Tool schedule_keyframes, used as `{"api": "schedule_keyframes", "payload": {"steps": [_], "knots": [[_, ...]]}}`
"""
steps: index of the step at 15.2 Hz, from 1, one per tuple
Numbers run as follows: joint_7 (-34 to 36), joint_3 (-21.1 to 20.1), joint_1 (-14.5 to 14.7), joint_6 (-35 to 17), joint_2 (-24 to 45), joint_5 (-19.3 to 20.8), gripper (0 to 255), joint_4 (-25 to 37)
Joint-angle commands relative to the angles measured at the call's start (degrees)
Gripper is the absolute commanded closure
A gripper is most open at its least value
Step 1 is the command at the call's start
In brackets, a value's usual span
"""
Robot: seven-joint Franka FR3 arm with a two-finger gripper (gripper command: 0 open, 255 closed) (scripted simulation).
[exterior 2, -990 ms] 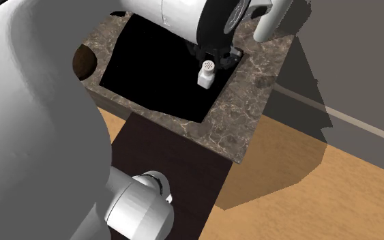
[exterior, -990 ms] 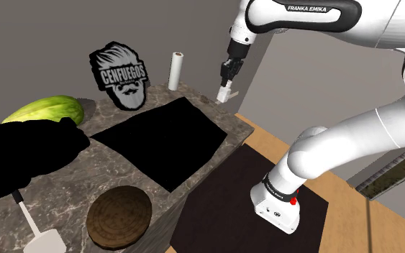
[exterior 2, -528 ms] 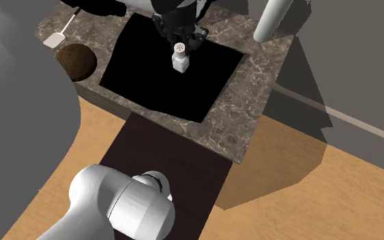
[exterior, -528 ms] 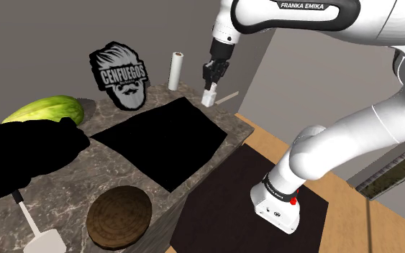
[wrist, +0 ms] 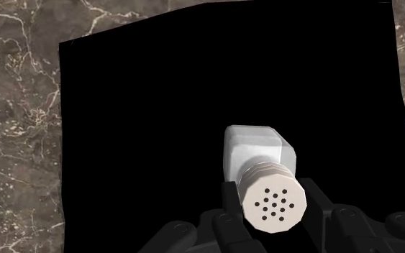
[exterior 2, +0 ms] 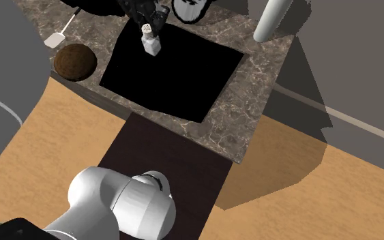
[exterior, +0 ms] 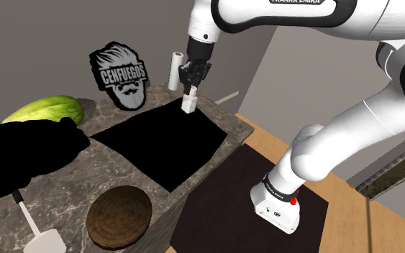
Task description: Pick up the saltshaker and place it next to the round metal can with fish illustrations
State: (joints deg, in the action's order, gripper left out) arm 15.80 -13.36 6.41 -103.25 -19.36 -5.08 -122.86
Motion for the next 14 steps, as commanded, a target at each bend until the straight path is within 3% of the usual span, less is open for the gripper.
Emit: {"api": "schedule_keyframes", "payload": {"steps": [1, 8, 14], "knots": [[2.9, -2.0, 0.9, -0.6, 1.9, -0.2, 255, 1.5], [13.2, -8.5, 3.8, -0.4, 11.3, 1.3, 255, 11.1], [22.5, -13.2, 7.2, 1.0, 21.6, 5.3, 255, 22.2]]}}
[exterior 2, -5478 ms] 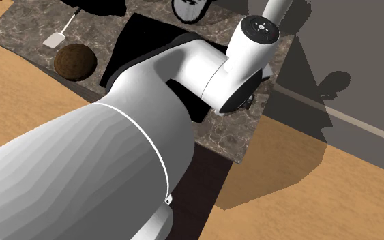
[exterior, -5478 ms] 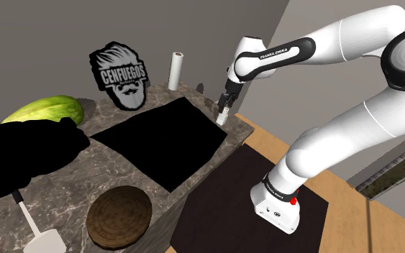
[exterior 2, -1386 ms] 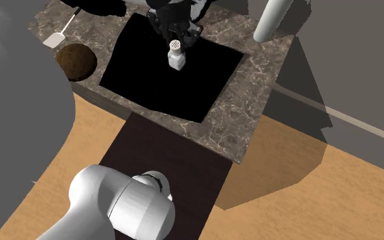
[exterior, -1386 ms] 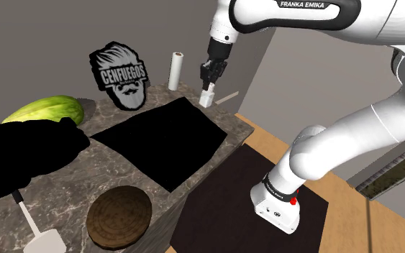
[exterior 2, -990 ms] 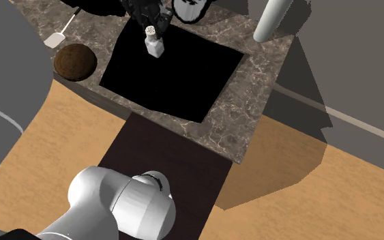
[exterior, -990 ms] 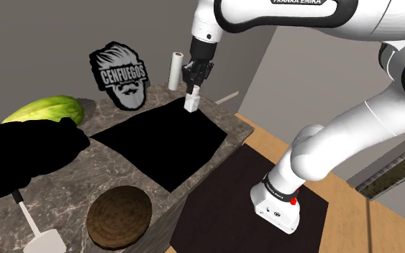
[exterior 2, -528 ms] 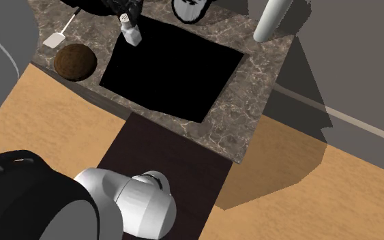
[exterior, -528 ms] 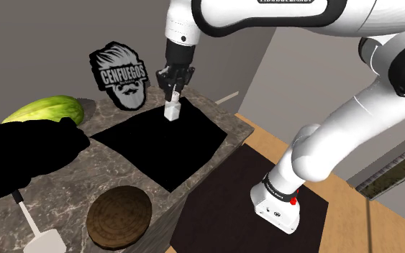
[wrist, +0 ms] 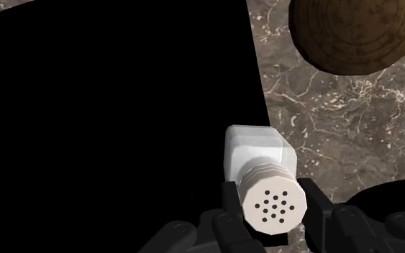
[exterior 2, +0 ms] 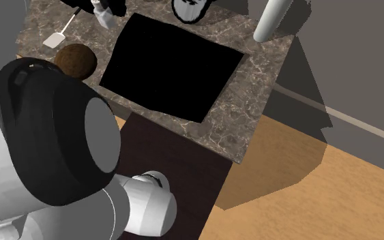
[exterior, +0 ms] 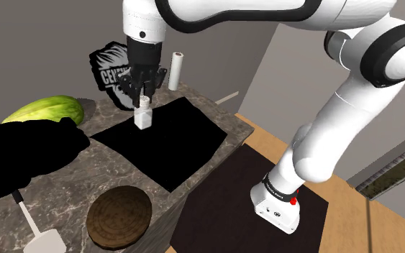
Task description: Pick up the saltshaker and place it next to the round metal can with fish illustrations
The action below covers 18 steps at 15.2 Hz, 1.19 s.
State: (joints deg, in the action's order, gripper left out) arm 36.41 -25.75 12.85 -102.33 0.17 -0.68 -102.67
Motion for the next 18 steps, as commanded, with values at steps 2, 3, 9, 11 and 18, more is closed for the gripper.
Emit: {"api": "schedule_keyframes", "payload": {"steps": [2, 3, 9, 11, 18], "knots": [[5.0, -2.0, 2.4, 1.0, 6.1, 2.8, 255, 6.5], [6.5, -2.5, 3.3, 1.6, 8.1, 3.9, 255, 8.9], [14.5, -4.1, 11.1, 7.1, 22.1, 10.7, 255, 26.6], [16.6, -3.9, 14.7, 10.0, 27.6, 13.2, 255, 34.7], [16.7, -3.7, 13.6, 4.1, 26.8, 12.8, 255, 27.9]]}}
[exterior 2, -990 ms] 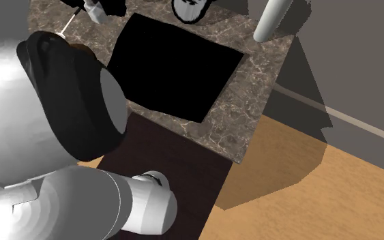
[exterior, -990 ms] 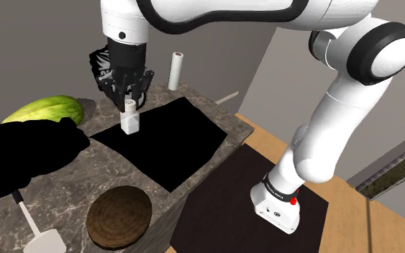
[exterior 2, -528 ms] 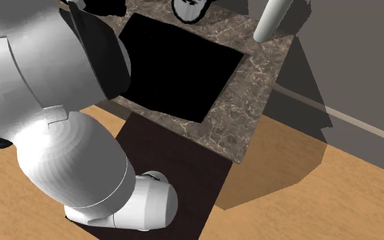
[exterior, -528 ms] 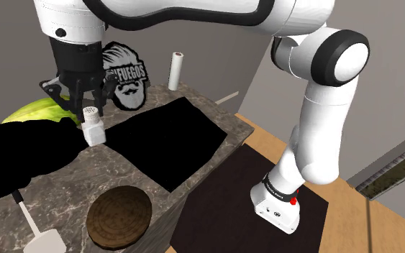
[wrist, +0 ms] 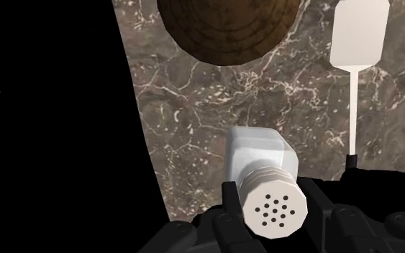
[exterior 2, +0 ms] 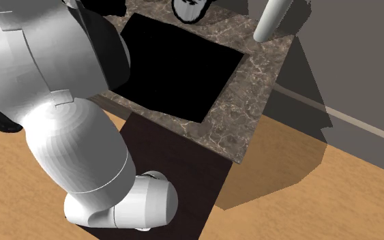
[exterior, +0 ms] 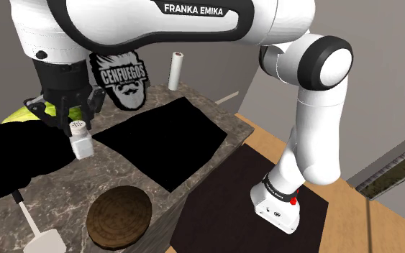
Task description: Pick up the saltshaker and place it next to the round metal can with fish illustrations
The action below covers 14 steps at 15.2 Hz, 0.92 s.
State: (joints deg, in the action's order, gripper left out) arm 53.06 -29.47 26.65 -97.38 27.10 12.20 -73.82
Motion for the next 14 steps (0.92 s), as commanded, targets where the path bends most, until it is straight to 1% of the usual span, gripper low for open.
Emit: {"api": "schedule_keyframes", "payload": {"steps": [1, 14], "knots": [[0.1, 0.0, -0.3, -1.6, -0.2, 0.0, 255, -1.8], [0.8, 0.5, -1.2, -11.2, 0.7, 0.7, 255, -10.7]]}}
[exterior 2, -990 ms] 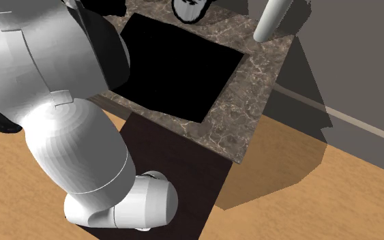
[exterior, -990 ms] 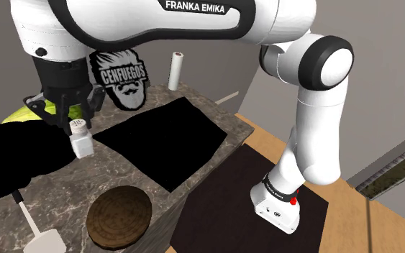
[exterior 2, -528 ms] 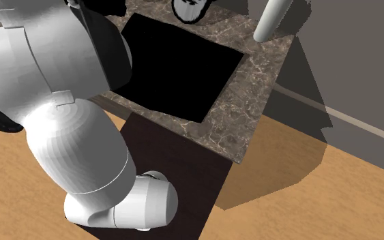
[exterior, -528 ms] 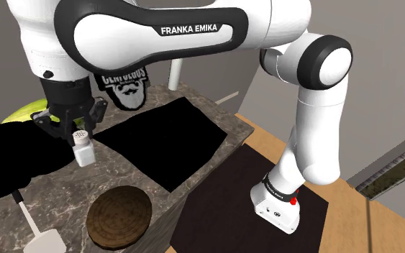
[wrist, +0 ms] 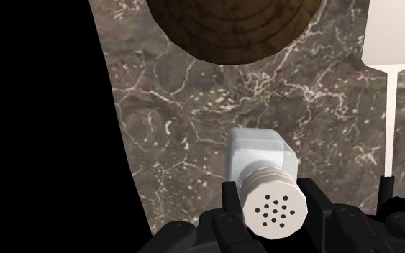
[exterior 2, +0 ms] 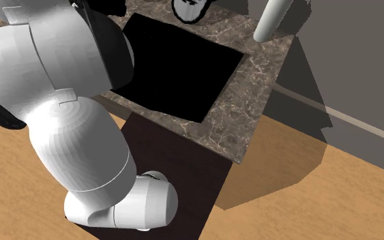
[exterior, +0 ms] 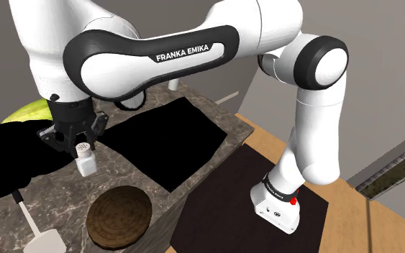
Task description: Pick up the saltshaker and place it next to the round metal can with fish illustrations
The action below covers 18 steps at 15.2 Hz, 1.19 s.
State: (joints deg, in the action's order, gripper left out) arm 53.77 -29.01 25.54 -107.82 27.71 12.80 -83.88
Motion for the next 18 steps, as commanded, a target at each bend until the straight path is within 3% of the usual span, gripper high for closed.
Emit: {"api": "schedule_keyframes", "payload": {"steps": [1, 8, 16, 17, 18], "knots": [[0.1, 0.1, -0.1, -1.4, 0.2, 0.2, 255, -1.2], [0.7, 0.6, -0.1, -6.2, 1.8, 1.1, 255, -4.6], [0.7, 0.6, -0.1, -6.2, 1.8, 1.1, 255, -4.6], [0.7, 0.6, -0.1, -6.2, 1.8, 1.1, 0, -4.6], [0.7, 0.6, -0.1, -6.2, 1.8, 1.1, 0, -4.6]]}}
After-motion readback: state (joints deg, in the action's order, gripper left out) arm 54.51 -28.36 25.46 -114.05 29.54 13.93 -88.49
